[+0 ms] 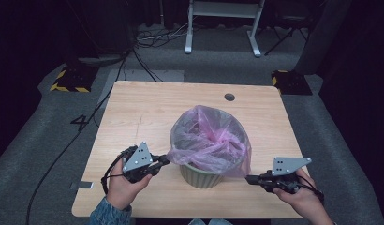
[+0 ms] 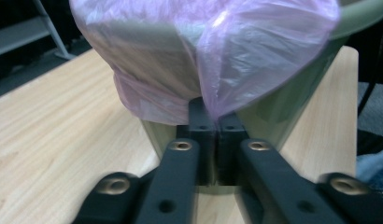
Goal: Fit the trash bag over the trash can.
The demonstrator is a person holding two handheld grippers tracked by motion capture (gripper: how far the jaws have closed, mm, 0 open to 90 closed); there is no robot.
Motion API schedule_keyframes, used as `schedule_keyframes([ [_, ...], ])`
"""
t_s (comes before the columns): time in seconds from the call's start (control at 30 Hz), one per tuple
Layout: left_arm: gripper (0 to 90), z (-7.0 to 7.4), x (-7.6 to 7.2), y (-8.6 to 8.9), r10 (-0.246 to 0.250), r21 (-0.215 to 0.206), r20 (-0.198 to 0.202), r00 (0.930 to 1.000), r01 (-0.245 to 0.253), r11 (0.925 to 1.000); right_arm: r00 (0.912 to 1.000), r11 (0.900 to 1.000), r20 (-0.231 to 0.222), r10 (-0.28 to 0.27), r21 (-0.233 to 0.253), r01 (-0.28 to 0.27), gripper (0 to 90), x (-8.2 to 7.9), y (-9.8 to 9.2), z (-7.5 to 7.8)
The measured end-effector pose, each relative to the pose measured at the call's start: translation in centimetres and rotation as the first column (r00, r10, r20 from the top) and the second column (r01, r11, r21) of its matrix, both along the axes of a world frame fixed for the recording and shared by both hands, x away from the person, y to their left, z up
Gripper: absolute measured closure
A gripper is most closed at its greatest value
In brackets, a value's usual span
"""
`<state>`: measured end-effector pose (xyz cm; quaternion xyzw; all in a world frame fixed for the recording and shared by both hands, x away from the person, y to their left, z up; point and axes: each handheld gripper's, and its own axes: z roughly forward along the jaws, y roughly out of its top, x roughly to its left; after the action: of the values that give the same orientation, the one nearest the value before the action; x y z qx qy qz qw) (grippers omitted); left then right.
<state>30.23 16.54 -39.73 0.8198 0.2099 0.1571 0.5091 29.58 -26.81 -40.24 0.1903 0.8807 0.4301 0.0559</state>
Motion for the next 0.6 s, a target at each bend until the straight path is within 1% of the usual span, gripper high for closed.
schedule_keyframes([
  [0.03, 90.0, -0.3, 0.1, 0.1, -0.009, -0.001, -0.023, 0.9997, 0.009, 1.0, 0.9999, 1.0, -0.012, 0.002, -0.009, -0.002, 90.0, 0.0, 0.0, -0.3],
  [0.1, 90.0, -1.0, 0.2, 0.1, -0.021, 0.012, -0.048, 0.9986, 0.022, 0.9997, 0.9993, 1.0, -0.037, 0.008, -0.025, -0.009, 90.0, 0.1, 0.1, -1.0],
  [0.13, 90.0, -1.4, 0.3, 0.1, -0.027, 0.012, -0.061, 0.9978, 0.028, 0.9995, 0.9987, 1.0, -0.051, 0.007, -0.03, -0.008, 90.0, 0.1, 0.2, -1.4],
  [0.17, 90.0, -1.8, 0.4, 0.1, -0.033, 0.02, -0.07, 0.997, 0.035, 0.9992, 0.9981, 0.999, -0.06, 0.009, -0.037, -0.012, 90.0, 0.2, 0.3, -1.8],
  [0.2, 90.0, -2.1, 0.5, 0.0, -0.032, 0.04, -0.079, 0.9963, 0.035, 0.9986, 0.9974, 0.999, -0.071, 0.01, -0.043, -0.013, 90.0, 0.2, 0.5, -2.1],
  [0.23, 90.0, -2.6, 0.6, -0.1, -0.026, 0.059, -0.085, 0.9961, 0.032, 0.9977, 0.9971, 0.998, -0.076, 0.008, -0.059, -0.013, 90.0, 0.2, 0.6, -2.4],
  [0.3, 90.0, -3.5, 1.1, -0.2, -0.024, 0.065, -0.116, 0.993, 0.032, 0.9974, 0.9969, 0.996, -0.079, -0.005, -0.088, -0.001, 90.0, 0.3, 0.9, -3.1],
  [0.4, 90.0, -5.0, 1.9, 0.1, 0.007, 0.101, -0.147, 0.9891, 0.008, 0.9948, 0.9955, 0.993, -0.089, -0.032, -0.118, 0.021, 90.0, 0.6, 0.9, -4.0],
  [0.47, 90.0, -5.8, 2.4, 0.5, 0.025, 0.101, -0.168, 0.9855, -0.008, 0.9948, 0.9937, 0.991, -0.097, -0.056, -0.128, 0.044, 90.0, 0.9, 0.7, -4.5],
  [0.5, 90.0, -6.2, 2.5, 0.7, 0.034, 0.106, -0.172, 0.9845, -0.016, 0.9943, 0.9926, 0.99, -0.099, -0.069, -0.132, 0.056, 90.0, 1.0, 0.5, -4.8],
  [0.6, 90.0, -6.8, 2.7, 1.2, 0.058, 0.104, -0.189, 0.9803, -0.038, 0.9939, 0.9892, 0.984, -0.098, -0.109, -0.15, 0.094, 90.0, 1.3, 0.0, -5.2],
])
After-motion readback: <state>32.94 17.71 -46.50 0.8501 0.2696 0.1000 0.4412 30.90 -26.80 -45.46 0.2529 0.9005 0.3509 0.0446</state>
